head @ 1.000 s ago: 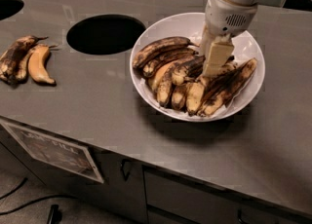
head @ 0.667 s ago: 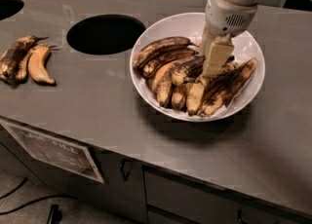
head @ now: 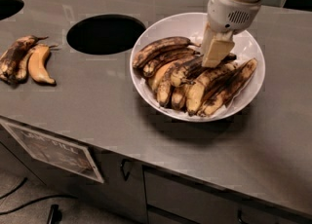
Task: Pick banana from white bowl
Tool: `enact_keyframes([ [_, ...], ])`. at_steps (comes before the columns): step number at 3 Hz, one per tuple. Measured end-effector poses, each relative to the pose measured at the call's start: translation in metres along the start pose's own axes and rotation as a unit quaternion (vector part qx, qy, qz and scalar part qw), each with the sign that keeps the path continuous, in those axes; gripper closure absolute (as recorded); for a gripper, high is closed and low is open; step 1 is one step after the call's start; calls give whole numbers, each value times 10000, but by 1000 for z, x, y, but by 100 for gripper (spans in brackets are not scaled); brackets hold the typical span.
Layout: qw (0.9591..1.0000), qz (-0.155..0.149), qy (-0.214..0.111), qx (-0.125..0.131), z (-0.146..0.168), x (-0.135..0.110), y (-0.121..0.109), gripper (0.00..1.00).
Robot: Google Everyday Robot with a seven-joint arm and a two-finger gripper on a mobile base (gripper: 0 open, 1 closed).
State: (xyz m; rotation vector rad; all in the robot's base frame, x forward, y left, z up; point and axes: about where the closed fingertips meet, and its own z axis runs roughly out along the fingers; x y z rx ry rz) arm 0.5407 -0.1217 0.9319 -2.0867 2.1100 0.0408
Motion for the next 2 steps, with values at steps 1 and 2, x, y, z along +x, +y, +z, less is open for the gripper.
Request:
enact_keyframes([
  [1,9998,-13,-56,172,-5,-5,-4,100],
  [2,9990,-39,1,446,-23,-11,3,100],
])
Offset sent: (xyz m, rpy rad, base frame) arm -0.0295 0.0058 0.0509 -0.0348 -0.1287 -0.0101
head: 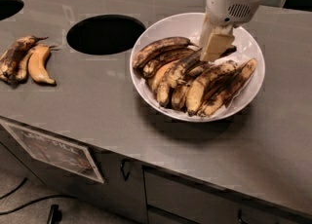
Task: Pick banana from white bowl
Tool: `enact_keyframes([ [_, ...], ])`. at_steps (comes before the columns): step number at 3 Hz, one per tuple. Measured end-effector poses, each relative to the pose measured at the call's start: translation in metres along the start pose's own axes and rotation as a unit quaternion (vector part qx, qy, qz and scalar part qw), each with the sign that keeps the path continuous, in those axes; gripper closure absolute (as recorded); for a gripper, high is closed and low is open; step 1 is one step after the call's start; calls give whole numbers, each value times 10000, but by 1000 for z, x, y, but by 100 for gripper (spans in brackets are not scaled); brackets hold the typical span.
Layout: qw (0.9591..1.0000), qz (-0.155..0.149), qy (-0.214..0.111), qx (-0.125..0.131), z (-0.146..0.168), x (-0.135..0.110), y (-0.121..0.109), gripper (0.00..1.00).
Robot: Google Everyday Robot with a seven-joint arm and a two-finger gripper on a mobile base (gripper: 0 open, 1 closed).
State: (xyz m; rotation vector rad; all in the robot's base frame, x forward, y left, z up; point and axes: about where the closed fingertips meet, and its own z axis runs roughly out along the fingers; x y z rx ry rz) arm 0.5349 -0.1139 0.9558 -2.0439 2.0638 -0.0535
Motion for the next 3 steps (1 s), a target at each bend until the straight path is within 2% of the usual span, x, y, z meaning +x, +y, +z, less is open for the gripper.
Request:
enact_keyframes([
  [2,9985,-104,77,536,-45,-14,16,100],
  [3,9983,-107,57,570,-45,-15,15,100],
])
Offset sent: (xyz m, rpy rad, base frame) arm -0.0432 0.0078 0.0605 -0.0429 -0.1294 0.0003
